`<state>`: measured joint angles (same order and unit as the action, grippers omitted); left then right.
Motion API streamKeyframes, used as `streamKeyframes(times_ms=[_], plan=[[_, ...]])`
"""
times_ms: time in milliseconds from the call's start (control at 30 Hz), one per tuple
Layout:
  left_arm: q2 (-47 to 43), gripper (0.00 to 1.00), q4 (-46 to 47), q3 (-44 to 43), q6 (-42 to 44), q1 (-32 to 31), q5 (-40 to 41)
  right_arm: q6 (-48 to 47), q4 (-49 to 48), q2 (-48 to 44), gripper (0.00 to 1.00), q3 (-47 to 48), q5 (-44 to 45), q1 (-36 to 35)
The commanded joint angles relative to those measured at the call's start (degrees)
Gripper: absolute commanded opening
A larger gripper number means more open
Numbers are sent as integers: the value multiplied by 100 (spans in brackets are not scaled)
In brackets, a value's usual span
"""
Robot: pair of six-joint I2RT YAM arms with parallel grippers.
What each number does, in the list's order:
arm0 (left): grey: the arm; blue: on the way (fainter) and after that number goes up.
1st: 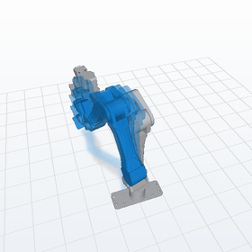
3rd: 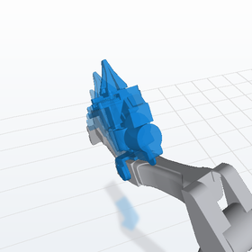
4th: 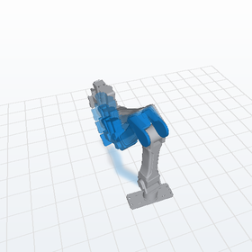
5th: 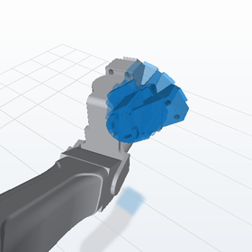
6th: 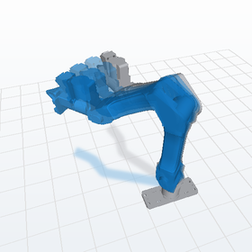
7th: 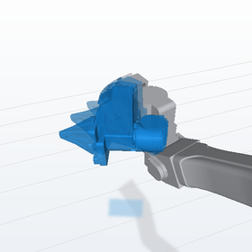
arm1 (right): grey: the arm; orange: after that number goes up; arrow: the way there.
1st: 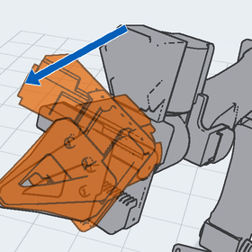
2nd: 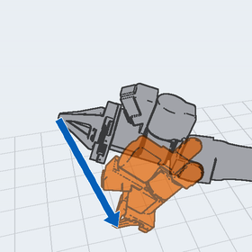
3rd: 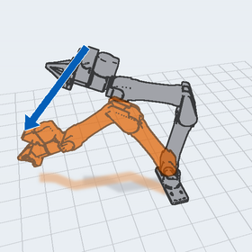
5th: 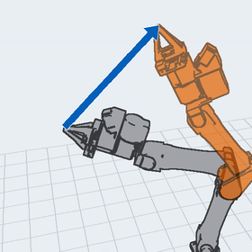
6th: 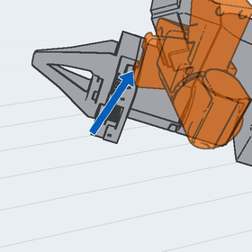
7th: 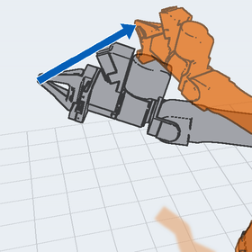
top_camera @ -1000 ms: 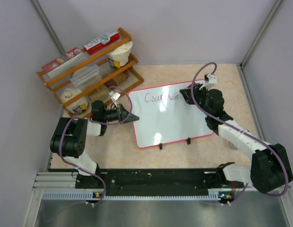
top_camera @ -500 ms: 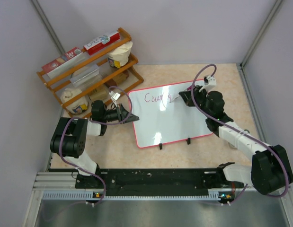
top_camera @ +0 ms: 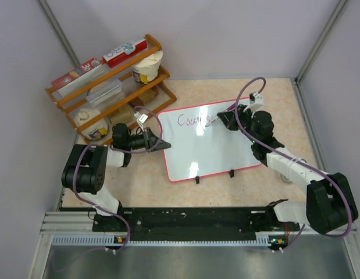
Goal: Write a sentence on the whiteboard
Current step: Write with the whiteboard marker on the whiteboard.
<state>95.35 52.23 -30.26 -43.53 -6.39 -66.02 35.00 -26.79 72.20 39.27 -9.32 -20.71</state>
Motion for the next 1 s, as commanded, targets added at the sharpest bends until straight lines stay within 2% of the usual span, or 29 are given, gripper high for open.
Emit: streamKeyframes(times_ms=[0, 133, 400, 967], plan=[[-140, 0, 51, -94, 503, -2, 291, 85, -142, -4, 0, 266, -34, 93], [-140, 0, 51, -103, 512, -11, 291, 243, -196, -241, 0, 283, -87, 190], [-148, 0, 68, -94, 494, -2, 291, -143, 121, -497, 0, 468, 369, 217], [-140, 0, 95, -103, 468, -2, 283, -178, -19, 21, 0, 679, 387, 243]])
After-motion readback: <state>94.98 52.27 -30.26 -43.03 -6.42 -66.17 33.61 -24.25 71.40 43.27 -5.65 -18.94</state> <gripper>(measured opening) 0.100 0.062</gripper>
